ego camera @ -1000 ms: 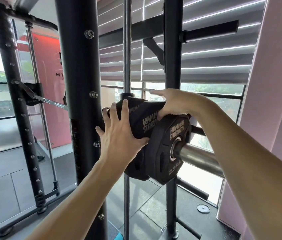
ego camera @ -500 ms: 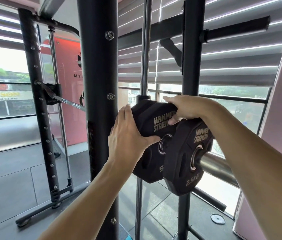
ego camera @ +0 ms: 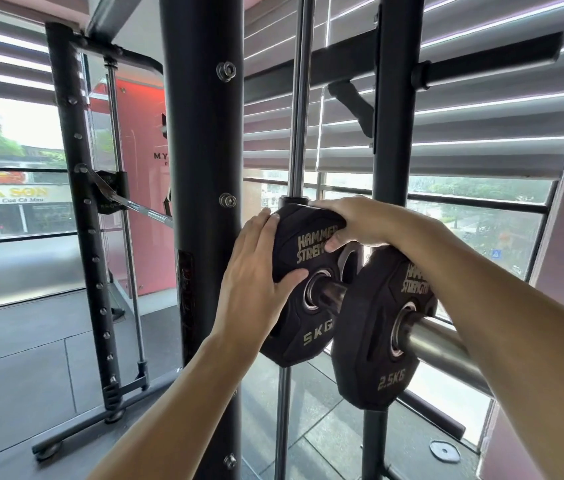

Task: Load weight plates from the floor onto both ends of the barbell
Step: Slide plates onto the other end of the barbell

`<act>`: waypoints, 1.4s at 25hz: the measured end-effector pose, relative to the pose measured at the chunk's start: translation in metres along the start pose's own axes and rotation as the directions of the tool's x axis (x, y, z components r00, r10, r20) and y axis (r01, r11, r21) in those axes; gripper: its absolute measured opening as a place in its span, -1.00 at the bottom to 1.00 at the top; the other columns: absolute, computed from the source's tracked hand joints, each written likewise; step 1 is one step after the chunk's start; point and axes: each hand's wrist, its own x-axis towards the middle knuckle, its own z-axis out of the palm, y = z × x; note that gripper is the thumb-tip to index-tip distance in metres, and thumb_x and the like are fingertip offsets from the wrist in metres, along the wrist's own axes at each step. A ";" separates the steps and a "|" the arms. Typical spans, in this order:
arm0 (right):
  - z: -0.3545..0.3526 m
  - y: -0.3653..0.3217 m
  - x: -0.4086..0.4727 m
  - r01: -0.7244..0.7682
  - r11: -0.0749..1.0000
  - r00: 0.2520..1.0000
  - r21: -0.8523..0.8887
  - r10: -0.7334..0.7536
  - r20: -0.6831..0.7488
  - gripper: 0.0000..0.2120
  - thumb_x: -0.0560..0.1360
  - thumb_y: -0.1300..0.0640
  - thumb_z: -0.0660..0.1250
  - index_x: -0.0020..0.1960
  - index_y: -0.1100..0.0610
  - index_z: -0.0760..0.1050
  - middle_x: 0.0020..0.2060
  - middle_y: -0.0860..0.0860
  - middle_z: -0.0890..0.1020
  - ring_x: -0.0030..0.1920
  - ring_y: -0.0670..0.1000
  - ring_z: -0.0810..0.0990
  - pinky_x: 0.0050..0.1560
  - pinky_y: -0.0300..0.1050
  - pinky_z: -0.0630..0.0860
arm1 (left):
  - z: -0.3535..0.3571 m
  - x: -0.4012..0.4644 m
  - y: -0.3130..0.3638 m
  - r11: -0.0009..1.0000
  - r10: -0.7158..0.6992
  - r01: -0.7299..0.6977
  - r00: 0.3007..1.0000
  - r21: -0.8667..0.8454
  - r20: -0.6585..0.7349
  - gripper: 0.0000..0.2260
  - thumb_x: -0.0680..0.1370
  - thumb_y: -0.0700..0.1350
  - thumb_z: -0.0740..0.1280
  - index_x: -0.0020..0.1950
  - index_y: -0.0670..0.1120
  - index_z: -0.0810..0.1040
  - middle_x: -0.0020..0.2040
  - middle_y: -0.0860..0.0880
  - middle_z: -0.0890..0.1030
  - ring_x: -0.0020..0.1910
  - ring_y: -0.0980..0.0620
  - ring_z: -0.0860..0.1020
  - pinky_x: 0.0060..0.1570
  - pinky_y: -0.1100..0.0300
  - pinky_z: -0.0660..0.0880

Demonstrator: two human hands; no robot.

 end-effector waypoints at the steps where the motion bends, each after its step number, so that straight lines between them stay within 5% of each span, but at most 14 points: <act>1: 0.000 0.001 0.000 0.001 1.000 1.000 0.005 -0.001 0.001 -0.15 0.46 0.20 0.51 0.61 -0.02 0.14 0.44 0.08 0.44 0.42 0.13 0.40 0.37 0.00 0.33 | 0.000 0.002 0.000 1.000 -0.003 0.003 1.000 0.001 0.005 -0.28 0.46 0.02 0.53 0.53 -0.15 0.33 0.52 -0.06 0.35 0.52 -0.03 0.30 0.46 0.00 0.34; 8: 0.001 -0.001 -0.002 -0.017 1.000 1.000 0.018 0.017 -0.022 -0.12 0.44 0.21 0.53 0.60 -0.12 0.15 0.41 0.07 0.48 0.36 0.13 0.46 0.36 0.06 0.38 | 0.005 0.001 0.002 0.999 -0.043 0.043 0.998 0.000 -0.053 -0.29 0.42 -0.01 0.55 0.50 -0.13 0.38 0.49 -0.04 0.41 0.50 -0.03 0.36 0.43 0.01 0.39; 12: -0.002 -0.013 -0.020 -0.008 0.997 0.964 0.078 0.029 -0.266 -0.04 0.31 0.16 0.63 0.58 -0.05 0.23 0.33 0.12 0.56 0.30 0.14 0.54 0.31 0.03 0.44 | 0.004 -0.001 0.009 0.998 -0.049 0.052 0.997 0.036 -0.066 -0.30 0.41 -0.01 0.55 0.49 -0.08 0.39 0.48 -0.02 0.41 0.49 -0.03 0.36 0.40 -0.01 0.43; 16: 0.002 -0.032 -0.041 0.069 0.991 0.752 0.114 0.023 -0.658 -0.61 0.46 0.06 0.50 0.28 0.04 0.59 -0.05 -0.03 0.71 -0.02 -0.02 0.68 0.08 0.00 0.60 | 0.001 0.002 0.013 0.996 -0.082 0.083 0.997 0.041 -0.013 -0.29 0.41 -0.03 0.56 0.50 -0.09 0.38 0.50 -0.03 0.40 0.53 -0.03 0.31 0.47 0.04 0.33; 19: 0.008 -0.045 -0.058 0.164 0.970 0.671 0.180 0.025 -0.741 -0.83 0.54 0.09 0.38 0.10 0.05 0.66 -0.17 -0.08 0.71 -0.16 -0.09 0.68 -0.05 -0.11 0.62 | -0.006 0.008 0.021 0.991 -0.120 0.113 0.989 0.078 0.087 -0.30 0.46 -0.06 0.53 0.54 -0.14 0.32 0.54 -0.06 0.33 0.58 -0.06 0.20 0.54 0.04 0.20; 22: 0.015 -0.041 -0.078 0.171 0.969 0.729 0.180 -0.001 -0.685 -0.85 0.57 0.10 0.34 0.06 0.05 0.67 -0.15 -0.06 0.71 -0.13 -0.10 0.68 -0.07 -0.16 0.59 | -0.020 0.006 0.044 0.994 -0.098 0.095 0.993 0.052 0.061 -0.47 0.58 -0.11 0.40 0.51 -0.19 0.34 0.52 -0.13 0.35 0.54 -0.10 0.26 0.50 -0.02 0.26; 25: 0.018 -0.025 -0.099 0.149 0.964 0.813 0.221 0.008 -0.582 -0.82 0.62 0.13 0.29 0.08 0.11 0.67 -0.07 0.00 0.71 -0.03 -0.05 0.66 0.00 -0.19 0.52 | -0.033 -0.015 0.093 0.987 0.034 -0.028 0.999 -0.161 0.033 -0.66 0.61 -0.09 0.31 0.39 -0.10 0.47 0.25 -0.02 0.57 0.19 -0.02 0.57 0.17 0.03 0.53; 27: 0.020 -0.015 -0.116 0.122 0.953 0.845 0.278 0.048 -0.533 -0.78 0.65 0.14 0.25 0.08 0.15 0.66 -0.07 0.01 0.70 -0.01 -0.03 0.65 -0.05 -0.27 0.47 | -0.035 -0.032 0.119 0.986 0.092 -0.067 0.982 -0.156 0.164 -0.61 0.57 -0.01 0.34 0.39 -0.02 0.46 0.20 0.04 0.54 -0.01 0.01 0.62 -0.01 0.03 0.60; 31: 0.020 -0.005 -0.159 -0.003 0.941 0.874 0.338 0.167 -0.457 -0.73 0.67 0.20 0.17 0.31 0.10 0.54 0.05 0.10 0.65 -0.10 -0.03 0.61 -0.32 -0.43 0.43 | -0.022 -0.053 0.122 0.996 0.062 -0.077 0.962 0.048 0.265 -0.27 0.43 -0.03 0.56 0.53 0.00 0.32 0.38 0.01 0.37 0.01 -0.05 0.62 0.00 0.06 0.63; 33: 0.020 -0.005 -0.178 -0.122 0.930 0.969 0.346 0.186 -0.160 -0.31 0.56 0.29 0.32 0.59 -0.05 0.15 0.46 0.18 0.37 -0.05 -0.01 0.56 -0.38 -0.43 0.43 | -0.021 -0.055 0.117 0.995 0.069 -0.084 0.965 0.049 0.254 -0.21 0.40 -0.09 0.58 0.56 -0.01 0.30 0.43 0.01 0.37 0.05 -0.05 0.63 0.04 0.06 0.62; 35: 0.028 -0.007 -0.182 -0.202 0.952 0.979 0.230 0.198 0.041 0.22 0.39 0.28 0.54 0.59 -0.22 -0.34 0.61 0.05 -0.26 0.31 0.15 0.47 -0.06 -0.37 0.51 | -0.024 -0.054 0.113 0.991 0.092 -0.111 0.970 0.073 0.225 -0.26 0.43 -0.08 0.54 0.56 0.01 0.31 0.45 0.06 0.40 0.13 -0.01 0.61 0.01 0.10 0.61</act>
